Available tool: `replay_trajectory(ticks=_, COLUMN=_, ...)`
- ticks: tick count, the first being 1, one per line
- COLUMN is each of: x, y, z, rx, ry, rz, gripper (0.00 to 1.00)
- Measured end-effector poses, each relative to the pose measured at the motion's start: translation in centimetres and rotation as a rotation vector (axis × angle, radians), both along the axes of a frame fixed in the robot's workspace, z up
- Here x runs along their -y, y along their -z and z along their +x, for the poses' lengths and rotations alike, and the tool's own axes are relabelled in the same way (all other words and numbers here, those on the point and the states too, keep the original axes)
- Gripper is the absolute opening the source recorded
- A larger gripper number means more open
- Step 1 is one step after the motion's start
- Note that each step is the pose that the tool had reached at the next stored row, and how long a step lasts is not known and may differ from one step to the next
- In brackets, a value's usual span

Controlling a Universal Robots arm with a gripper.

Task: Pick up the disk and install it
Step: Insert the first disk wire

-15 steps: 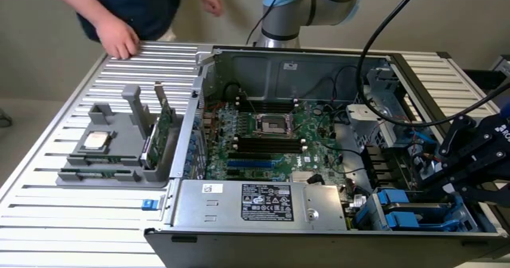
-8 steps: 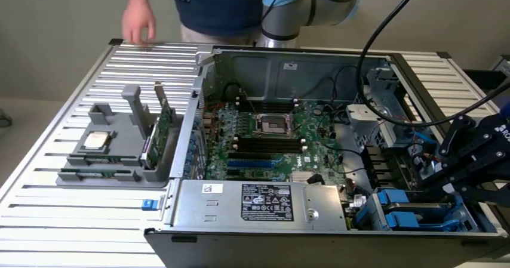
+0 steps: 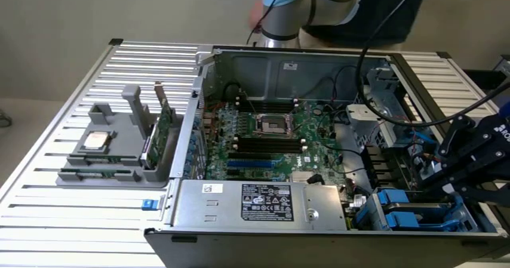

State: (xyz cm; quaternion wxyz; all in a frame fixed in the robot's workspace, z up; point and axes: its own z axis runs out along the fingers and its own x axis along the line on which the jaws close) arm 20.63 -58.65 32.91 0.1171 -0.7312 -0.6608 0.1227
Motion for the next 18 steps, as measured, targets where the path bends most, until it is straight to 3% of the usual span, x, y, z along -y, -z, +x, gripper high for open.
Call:
replay_trajectory(ticks=13, x=-0.17, y=0.04, z=0.00, rx=-0.0013, ry=0.000, rz=-0.0115, gripper=0.17)
replay_trajectory(ticks=18, x=-0.33, y=0.04, z=0.00, rx=-0.0013, ry=-0.002, rz=-0.0127, gripper=0.17)
